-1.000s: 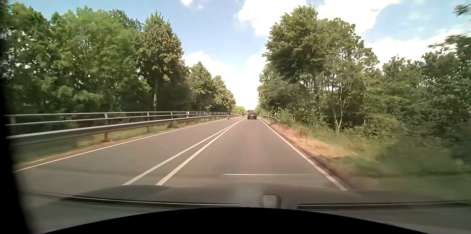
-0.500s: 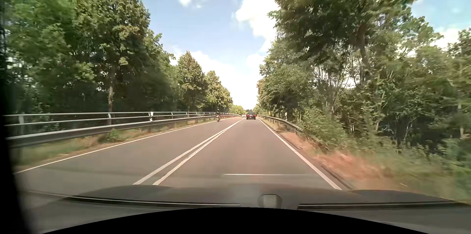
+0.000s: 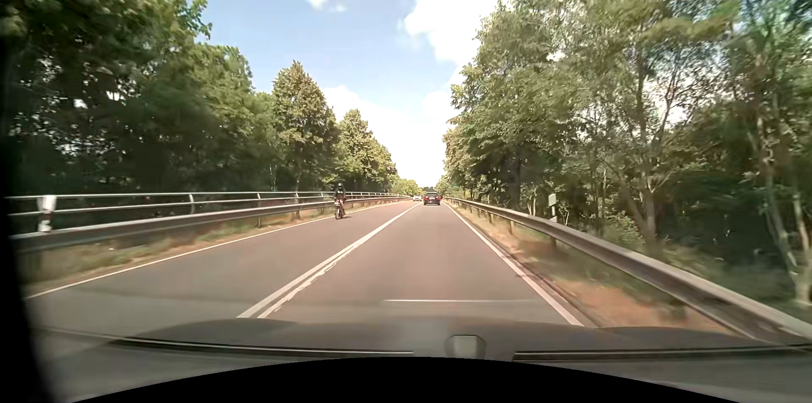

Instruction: Follow the waypoints while adhering to traffic rules and regulations

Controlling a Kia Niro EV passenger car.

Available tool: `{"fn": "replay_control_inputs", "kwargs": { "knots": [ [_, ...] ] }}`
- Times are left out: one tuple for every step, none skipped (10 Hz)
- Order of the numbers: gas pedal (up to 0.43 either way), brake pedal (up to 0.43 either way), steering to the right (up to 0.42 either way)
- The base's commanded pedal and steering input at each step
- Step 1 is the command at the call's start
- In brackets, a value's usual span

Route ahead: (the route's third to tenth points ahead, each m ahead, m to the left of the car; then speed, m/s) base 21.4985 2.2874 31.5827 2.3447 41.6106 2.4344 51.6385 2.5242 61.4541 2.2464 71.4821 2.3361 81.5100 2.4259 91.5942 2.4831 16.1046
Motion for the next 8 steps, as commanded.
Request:
{"fn": "replay_control_inputs", "kwargs": {
  "knots": [
    [0.248, 0.006, 0.007],
    [0.24, 0.012, 0.007],
    [0.24, 0.006, 0.006],
    [0.24, 0.006, 0.006],
    [0.24, 0.006, 0.006],
    [0.24, 0.006, 0.006],
    [0.24, 0.006, 0.006],
    [0.228, 0.006, 0.006]
  ]
}}
